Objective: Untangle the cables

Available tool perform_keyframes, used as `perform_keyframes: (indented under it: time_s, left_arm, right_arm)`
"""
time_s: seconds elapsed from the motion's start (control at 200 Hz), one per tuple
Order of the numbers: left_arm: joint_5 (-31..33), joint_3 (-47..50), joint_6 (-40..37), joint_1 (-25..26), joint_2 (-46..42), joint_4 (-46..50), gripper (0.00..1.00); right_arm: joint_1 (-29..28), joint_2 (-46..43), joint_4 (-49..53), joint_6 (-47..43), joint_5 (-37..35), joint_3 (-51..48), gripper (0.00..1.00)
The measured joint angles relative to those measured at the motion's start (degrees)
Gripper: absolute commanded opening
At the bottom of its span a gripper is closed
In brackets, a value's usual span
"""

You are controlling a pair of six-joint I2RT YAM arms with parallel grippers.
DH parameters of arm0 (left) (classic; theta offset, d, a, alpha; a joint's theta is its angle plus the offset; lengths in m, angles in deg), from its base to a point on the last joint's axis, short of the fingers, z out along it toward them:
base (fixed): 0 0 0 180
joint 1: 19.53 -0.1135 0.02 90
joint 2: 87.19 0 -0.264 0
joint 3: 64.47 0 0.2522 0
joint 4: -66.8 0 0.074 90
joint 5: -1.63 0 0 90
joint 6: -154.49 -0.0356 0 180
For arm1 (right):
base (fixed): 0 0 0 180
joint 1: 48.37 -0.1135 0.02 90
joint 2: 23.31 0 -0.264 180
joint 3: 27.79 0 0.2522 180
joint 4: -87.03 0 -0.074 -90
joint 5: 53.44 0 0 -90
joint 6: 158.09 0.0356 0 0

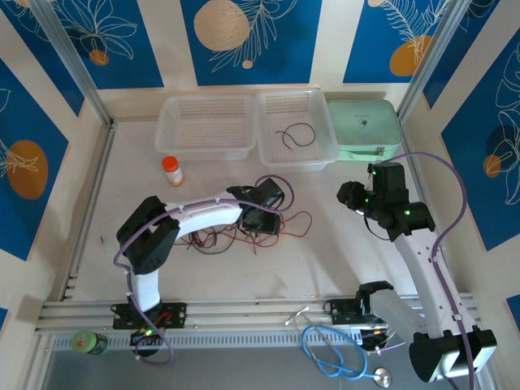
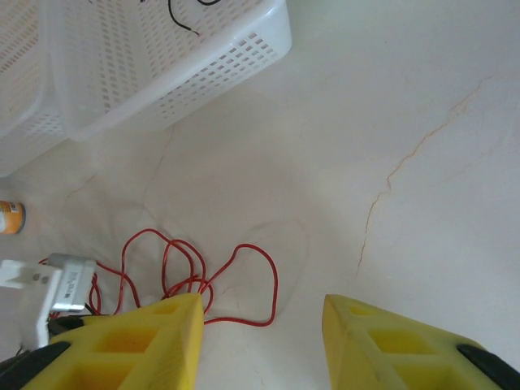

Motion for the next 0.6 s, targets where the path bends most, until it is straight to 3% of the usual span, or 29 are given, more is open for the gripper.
perform_keyframes:
  time_s: [0.335,0.6]
  left_arm:
    - [-2.62,1.53,0.83,-0.13,0.46,-1.46,0.48]
    - [-3.21,1.64,1.27,-0.15,0.46,-2.12,0.37]
  right_arm:
    - [0.0,-1.07,0.87,0.04,0.0,-1.46,0.43]
    - [0.0,-1.09,0.87,0.22,0.0,-1.55,0.43]
